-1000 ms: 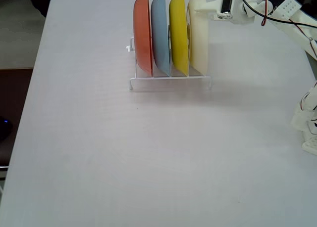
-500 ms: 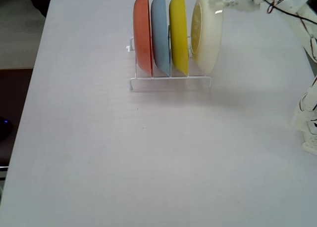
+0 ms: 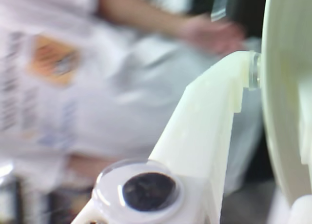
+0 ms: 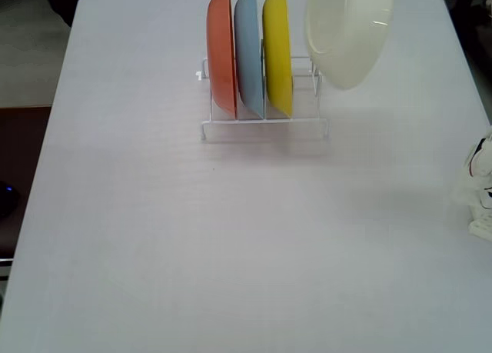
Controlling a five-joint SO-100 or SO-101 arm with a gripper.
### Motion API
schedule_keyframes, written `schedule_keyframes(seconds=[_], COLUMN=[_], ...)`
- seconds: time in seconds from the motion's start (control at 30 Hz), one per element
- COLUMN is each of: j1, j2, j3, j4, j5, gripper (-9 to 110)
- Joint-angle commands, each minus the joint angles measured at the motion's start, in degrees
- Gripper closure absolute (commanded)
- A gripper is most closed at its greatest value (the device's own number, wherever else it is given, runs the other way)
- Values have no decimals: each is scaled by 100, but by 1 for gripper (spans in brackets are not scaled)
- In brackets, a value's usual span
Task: Would you please take all the plates for me?
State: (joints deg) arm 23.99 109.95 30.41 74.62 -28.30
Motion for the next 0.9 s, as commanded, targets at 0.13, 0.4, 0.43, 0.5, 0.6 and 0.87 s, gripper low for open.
schedule_keyframes(seconds=[0.13,0.4,0.43,0.5,0.6,0.87], j1=[-1327,-2979,-3138,-3375,-3586,-3542], j2=[809,1644,1749,1907,1978,1670], j3=[-308,1731,2092,2760,3586,5142], j4=[-299,-2329,-2707,-3437,-4474,-6812], j5=[1389,2733,2777,2821,2830,2733], gripper=[102,102,102,102,102,102])
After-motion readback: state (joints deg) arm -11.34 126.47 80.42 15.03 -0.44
